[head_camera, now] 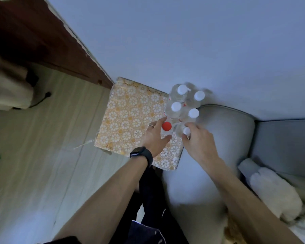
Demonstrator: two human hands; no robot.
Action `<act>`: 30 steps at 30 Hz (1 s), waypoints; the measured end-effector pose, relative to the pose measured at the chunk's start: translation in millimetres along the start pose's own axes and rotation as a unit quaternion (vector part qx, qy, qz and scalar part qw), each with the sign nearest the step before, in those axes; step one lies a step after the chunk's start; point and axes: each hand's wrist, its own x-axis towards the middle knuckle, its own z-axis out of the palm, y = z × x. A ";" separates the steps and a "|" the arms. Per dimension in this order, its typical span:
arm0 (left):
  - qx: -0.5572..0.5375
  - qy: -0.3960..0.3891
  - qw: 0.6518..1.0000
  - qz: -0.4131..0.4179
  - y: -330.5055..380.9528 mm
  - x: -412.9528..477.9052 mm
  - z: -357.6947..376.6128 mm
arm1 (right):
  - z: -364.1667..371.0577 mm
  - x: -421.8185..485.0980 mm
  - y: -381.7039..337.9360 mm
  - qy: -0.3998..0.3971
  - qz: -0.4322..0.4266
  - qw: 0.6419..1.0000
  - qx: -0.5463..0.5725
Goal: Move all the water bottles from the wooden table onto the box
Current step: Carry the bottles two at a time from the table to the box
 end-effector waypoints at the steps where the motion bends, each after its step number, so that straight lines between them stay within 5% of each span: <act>1: -0.001 0.008 1.000 0.007 2.2 2.8 1.2 | 1.7 0.5 -0.4 0.004 -0.002 1.000 0.006; 10: 0.070 0.038 0.995 0.058 8.3 8.2 9.4 | 7.0 1.6 3.0 0.032 0.010 0.998 0.060; 18: -0.004 0.089 0.995 0.047 7.7 12.4 13.1 | 12.6 5.6 1.8 0.042 0.001 0.996 0.083; 30: 0.099 -0.031 0.994 -0.018 8.7 -28.6 -39.4 | -29.2 -17.4 -6.6 -0.038 0.024 0.998 0.043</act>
